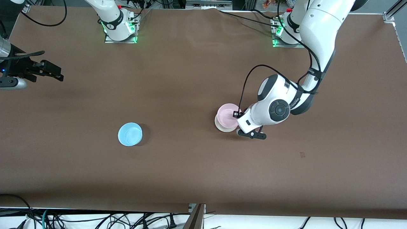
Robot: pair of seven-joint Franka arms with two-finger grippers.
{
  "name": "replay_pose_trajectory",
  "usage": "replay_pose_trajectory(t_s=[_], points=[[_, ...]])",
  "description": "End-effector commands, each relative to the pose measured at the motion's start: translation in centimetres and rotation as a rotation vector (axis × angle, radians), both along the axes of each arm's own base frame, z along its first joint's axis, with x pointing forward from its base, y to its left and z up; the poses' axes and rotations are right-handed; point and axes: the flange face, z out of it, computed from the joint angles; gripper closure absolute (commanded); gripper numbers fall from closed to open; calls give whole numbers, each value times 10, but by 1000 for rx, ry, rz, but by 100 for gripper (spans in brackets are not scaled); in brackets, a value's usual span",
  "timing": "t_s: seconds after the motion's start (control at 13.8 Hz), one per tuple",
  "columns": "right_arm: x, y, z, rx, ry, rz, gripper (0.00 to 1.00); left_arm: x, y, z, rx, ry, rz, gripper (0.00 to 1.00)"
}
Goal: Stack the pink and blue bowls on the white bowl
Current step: 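Lift the pink bowl with the left gripper toward the white bowl, then lower the pink bowl into the white bowl while the right gripper advances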
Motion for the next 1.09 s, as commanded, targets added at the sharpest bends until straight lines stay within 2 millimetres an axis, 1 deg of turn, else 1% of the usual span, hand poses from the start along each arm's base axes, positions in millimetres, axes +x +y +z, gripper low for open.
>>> replay_pose_trajectory(t_s=[0.0,0.07,0.15,0.22,0.29,0.36,0.51,0.65,0.73,0.8,0.87,0.94,1.02], points=[[2,-1,4,-1,-8,-5,0,6,-6,-7,0,-8,7,100],[3,-2,5,-13,-19,-4,0,3,-12,-12,1,-6,-1,100],[11,-4,-4,-18,-21,-5,0,5,-11,-14,-1,-15,3,100],[14,-3,-9,-16,-21,-5,0,5,-11,-15,-2,-16,4,100],[16,2,-12,-18,-19,5,0,4,-11,-21,0,-9,3,100],[23,3,-25,-16,-6,7,0,3,-12,-22,1,-7,3,100],[23,4,-25,-17,-6,13,0,3,-12,-22,2,-8,0,100],[24,4,-27,-12,-3,8,0,2,-12,-29,2,2,2,100],[23,8,-33,-3,17,21,0,3,-15,-28,-4,-11,4,100],[23,11,-31,-3,14,27,0,3,-15,-29,-8,-20,8,100],[23,26,-31,-13,11,46,0,3,-15,-29,-8,-21,8,68],[29,33,-47,-20,31,58,0,4,-14,-28,-6,-27,2,1],[41,29,-84,1,101,40,0,4,-16,-24,-7,-32,4,0]])
